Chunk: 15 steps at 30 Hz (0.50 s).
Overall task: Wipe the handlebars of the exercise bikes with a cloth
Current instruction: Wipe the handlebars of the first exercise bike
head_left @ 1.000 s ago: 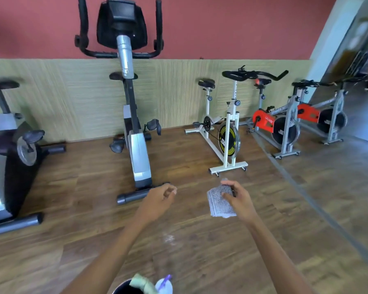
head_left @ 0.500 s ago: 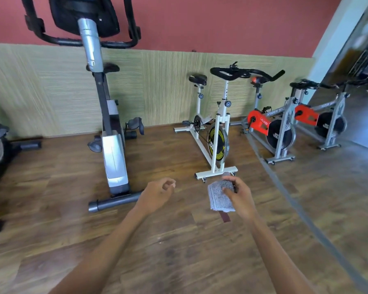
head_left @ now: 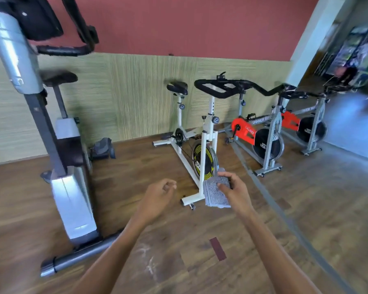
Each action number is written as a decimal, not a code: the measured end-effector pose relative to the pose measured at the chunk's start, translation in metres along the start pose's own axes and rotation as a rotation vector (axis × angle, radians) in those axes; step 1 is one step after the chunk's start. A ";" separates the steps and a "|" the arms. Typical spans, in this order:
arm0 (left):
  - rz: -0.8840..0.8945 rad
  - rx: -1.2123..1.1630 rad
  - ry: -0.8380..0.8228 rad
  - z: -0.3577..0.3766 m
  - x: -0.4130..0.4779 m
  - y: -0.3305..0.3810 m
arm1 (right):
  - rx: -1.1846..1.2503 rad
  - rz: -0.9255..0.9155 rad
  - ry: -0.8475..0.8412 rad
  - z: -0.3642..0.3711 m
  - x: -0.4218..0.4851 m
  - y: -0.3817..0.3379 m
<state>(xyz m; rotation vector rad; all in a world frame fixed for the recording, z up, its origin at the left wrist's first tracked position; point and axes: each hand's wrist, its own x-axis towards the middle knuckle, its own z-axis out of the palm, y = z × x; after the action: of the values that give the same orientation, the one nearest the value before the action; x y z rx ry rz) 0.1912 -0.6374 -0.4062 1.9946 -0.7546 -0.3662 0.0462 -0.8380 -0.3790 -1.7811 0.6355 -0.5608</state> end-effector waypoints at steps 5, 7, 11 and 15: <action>0.049 -0.014 -0.036 -0.006 0.097 0.007 | 0.017 -0.023 0.031 0.011 0.086 -0.006; 0.080 -0.020 -0.046 -0.004 0.138 0.012 | 0.013 -0.058 0.037 0.009 0.123 -0.008; 0.142 -0.023 -0.107 0.004 0.228 0.030 | 0.091 -0.125 0.115 -0.005 0.201 -0.025; 0.201 -0.075 -0.141 0.016 0.329 0.064 | 0.179 -0.229 0.211 -0.031 0.284 -0.050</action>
<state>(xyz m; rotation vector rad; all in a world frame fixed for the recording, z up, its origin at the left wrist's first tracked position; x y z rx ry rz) 0.4119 -0.8827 -0.3445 1.8175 -1.0064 -0.4132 0.2442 -1.0361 -0.3053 -1.6481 0.5087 -0.9431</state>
